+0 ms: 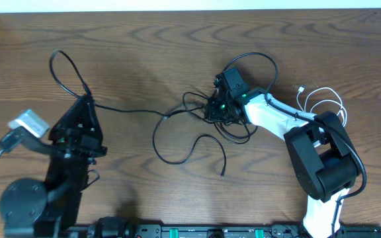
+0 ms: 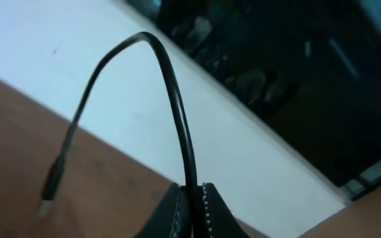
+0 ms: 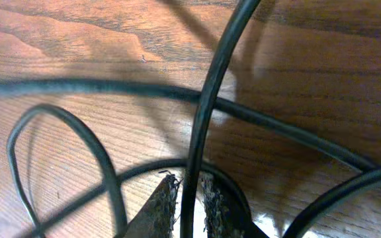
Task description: Untangle cables
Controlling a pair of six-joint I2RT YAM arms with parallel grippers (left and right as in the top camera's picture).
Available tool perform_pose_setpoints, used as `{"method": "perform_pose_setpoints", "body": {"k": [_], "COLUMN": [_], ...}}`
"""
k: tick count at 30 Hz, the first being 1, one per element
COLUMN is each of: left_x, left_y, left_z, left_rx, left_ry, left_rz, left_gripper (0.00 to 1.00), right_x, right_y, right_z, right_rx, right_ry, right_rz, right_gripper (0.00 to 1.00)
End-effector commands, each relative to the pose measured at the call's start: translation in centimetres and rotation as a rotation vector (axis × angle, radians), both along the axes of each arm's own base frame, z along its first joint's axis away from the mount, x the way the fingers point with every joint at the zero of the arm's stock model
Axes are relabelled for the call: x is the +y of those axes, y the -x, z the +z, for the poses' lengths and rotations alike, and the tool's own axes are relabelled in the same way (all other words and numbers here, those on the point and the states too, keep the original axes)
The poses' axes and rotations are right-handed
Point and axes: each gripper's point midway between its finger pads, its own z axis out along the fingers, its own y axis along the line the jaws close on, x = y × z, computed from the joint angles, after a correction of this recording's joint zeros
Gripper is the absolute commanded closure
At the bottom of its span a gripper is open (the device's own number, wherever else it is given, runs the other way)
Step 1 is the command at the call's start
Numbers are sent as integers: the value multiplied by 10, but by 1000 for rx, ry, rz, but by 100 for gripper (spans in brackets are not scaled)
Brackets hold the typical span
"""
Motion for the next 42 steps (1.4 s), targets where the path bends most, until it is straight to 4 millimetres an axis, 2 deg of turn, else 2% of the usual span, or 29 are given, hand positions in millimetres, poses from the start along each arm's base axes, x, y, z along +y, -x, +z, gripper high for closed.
{"method": "perform_pose_setpoints", "body": {"k": [1, 6, 10, 15, 22, 26, 32, 36, 40, 42], "left_x": [2, 2, 3, 0, -9, -9, -6, -2, -1, -1], "left_y": [21, 22, 9, -17, -43, -58, -81, -92, -93, -90], "left_z": [52, 80, 94, 99, 107, 102, 81, 47, 8, -10], "left_rx": [-120, -120, -77, 31, 201, 311, 460, 596, 756, 838], "left_ry": [-71, -130, -146, -164, -244, -265, -244, -215, -246, -253], "left_rz": [19, 24, 21, -2, -83, -101, -155, -218, -269, -294], "left_gripper": [92, 93, 93, 93, 93, 93, 93, 93, 93, 93], "right_x": [-29, -39, -41, -43, -47, -47, -47, -43, -25, -15], "right_y": [16, 15, 15, 14, 17, 17, 17, 18, 24, 23], "right_z": [-48, -51, -52, -54, -68, -68, -68, -67, -60, -51], "right_rx": [62, 52, 50, 48, 72, 74, 73, 80, 110, 99], "right_ry": [167, 222, 234, 246, 266, 265, 265, 245, 137, 74], "right_rz": [-28, -47, -50, -54, -62, -69, -69, -62, 15, 87], "right_gripper": [84, 84, 84, 84, 83, 83, 83, 84, 88, 94]}}
